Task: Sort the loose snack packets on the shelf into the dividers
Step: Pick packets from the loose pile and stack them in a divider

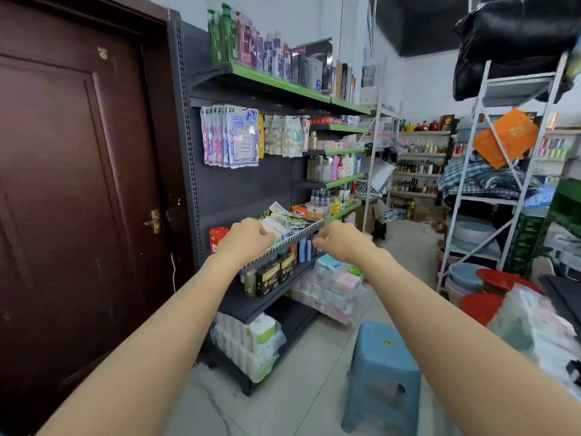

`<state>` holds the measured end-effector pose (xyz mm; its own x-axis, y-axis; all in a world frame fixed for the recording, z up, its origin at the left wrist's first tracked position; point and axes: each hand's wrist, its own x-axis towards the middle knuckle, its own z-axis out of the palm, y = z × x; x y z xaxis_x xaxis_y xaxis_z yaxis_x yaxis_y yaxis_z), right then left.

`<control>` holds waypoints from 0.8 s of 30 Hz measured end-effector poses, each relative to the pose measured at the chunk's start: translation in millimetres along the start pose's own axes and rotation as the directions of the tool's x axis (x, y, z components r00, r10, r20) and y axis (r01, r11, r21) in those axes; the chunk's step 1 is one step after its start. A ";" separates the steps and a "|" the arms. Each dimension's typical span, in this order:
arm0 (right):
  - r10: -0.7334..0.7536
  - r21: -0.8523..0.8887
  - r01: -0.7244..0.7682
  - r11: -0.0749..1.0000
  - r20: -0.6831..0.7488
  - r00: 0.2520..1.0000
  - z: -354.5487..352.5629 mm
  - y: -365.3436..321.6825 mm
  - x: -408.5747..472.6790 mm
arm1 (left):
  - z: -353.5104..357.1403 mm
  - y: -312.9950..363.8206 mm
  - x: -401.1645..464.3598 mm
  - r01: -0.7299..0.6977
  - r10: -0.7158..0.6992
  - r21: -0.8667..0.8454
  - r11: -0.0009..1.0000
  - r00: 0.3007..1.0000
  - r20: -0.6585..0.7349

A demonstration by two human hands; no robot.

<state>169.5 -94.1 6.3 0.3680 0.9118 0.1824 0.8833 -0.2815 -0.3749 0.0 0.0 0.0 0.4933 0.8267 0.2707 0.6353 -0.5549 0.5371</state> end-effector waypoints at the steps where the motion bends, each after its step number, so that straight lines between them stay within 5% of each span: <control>1: 0.000 0.004 0.000 1.000 0.028 1.000 3.0 8.2 8.2 | 10.2 -0.3 9.8 0.002 -0.002 -0.016 1.000 0.999 0.044; 9: -0.009 0.014 0.007 1.000 0.124 0.992 15.6 99.2 119.1 | 97.3 10.0 131.2 0.003 -0.006 0.021 1.000 0.989 0.145; 17: -0.043 0.125 0.047 0.991 -0.029 0.999 41.2 166.8 237.9 | 161.6 3.7 242.2 -0.002 0.002 0.027 1.000 1.000 0.013; 24: -0.049 0.162 0.048 0.986 0.001 0.999 88.6 197.2 360.9 | 209.0 -28.9 347.9 0.022 -0.021 0.026 0.999 0.998 -0.057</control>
<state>450.7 205.9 -82.4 0.3236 0.9249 0.1993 0.8413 -0.1849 -0.5080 277.4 284.2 -88.4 0.4454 0.8420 0.3043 0.6616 -0.5385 0.5218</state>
